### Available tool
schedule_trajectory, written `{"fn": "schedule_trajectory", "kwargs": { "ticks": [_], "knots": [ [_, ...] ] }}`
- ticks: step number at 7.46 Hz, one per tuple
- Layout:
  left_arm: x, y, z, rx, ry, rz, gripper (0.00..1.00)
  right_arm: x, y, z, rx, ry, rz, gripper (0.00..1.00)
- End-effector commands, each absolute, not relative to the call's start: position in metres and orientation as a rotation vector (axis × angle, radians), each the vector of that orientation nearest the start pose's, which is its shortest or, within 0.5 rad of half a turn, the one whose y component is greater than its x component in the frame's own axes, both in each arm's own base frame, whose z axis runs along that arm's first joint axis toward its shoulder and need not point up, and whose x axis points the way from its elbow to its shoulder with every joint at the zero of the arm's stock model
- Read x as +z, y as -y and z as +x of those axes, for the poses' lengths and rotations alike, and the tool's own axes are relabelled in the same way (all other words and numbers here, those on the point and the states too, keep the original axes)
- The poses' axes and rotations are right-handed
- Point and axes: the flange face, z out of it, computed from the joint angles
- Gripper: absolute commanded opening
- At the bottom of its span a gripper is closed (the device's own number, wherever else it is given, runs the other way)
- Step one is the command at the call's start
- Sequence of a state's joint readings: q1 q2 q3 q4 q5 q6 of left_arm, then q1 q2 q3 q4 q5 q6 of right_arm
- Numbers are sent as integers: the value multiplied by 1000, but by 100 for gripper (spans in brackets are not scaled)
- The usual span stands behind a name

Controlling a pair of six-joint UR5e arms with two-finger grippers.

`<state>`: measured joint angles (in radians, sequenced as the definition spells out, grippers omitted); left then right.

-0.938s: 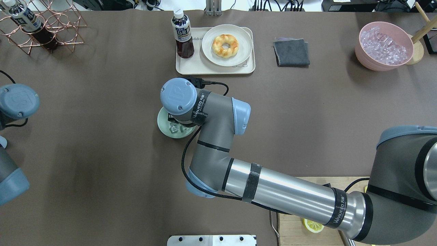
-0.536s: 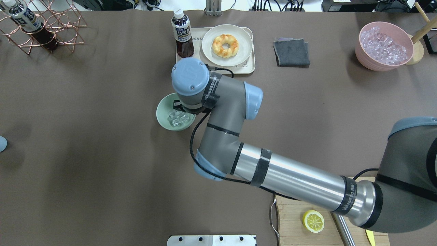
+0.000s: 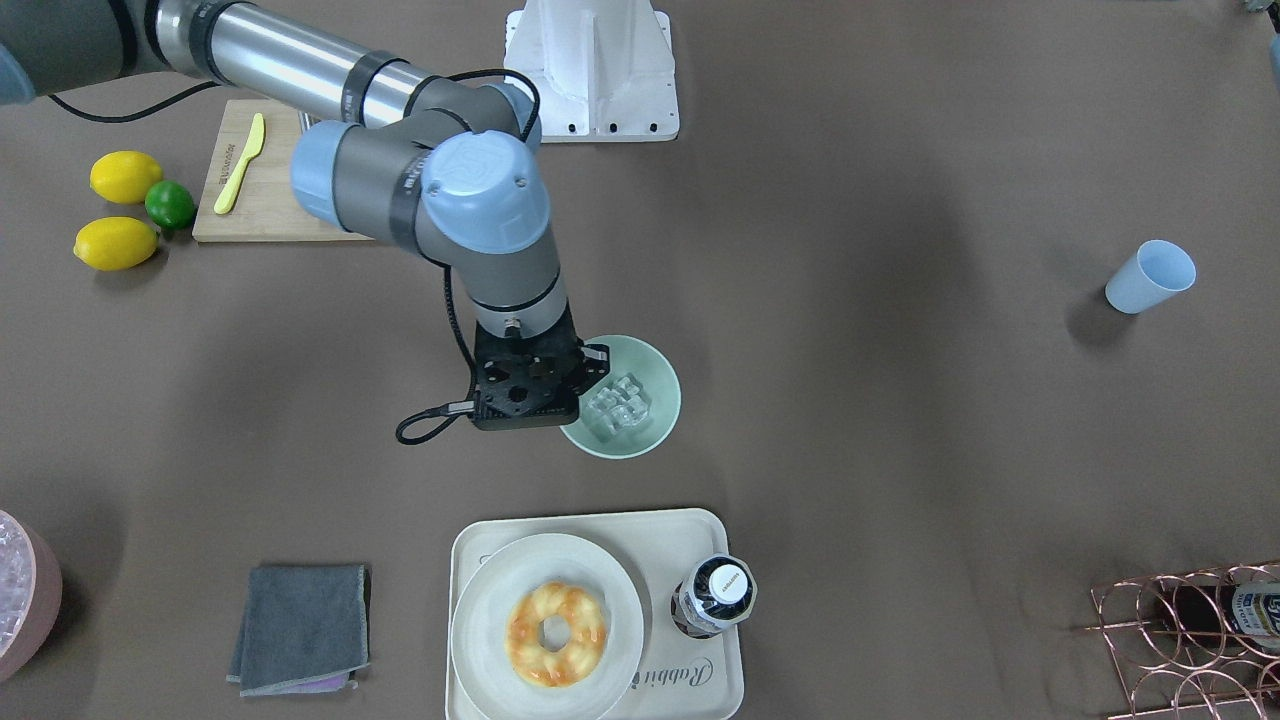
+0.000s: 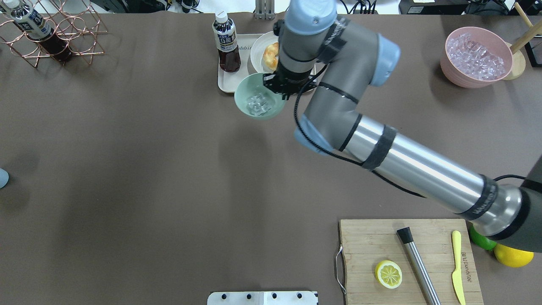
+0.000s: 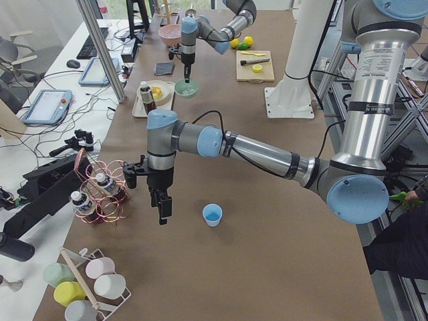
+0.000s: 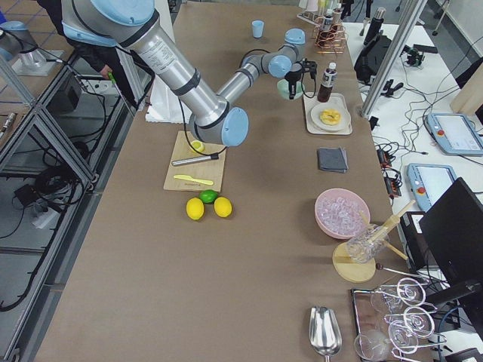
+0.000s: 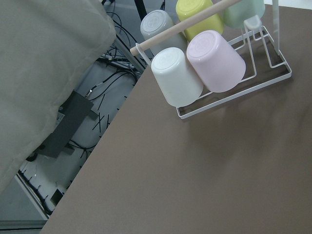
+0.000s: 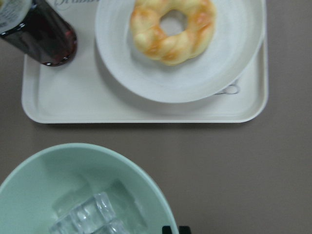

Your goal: Pour ice into bowl

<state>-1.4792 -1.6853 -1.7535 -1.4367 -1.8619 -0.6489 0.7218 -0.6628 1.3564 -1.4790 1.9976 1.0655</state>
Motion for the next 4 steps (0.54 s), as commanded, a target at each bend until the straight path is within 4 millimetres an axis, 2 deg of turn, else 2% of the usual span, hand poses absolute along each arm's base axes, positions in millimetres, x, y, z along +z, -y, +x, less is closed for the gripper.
{"fn": "schedule_trajectory", "kwargs": {
  "ticks": [1,3,4],
  "knots": [
    [547,532,-91,-441,-599,14,97,255,602,-374,-61,855,131,0],
    [538,527,-98,-450,-725,3,97,355,598,-259,-146,818,149,0],
    [533,524,-105,-443,-728,24,97,397,597,-215,-189,794,160,0]
  ]
}}
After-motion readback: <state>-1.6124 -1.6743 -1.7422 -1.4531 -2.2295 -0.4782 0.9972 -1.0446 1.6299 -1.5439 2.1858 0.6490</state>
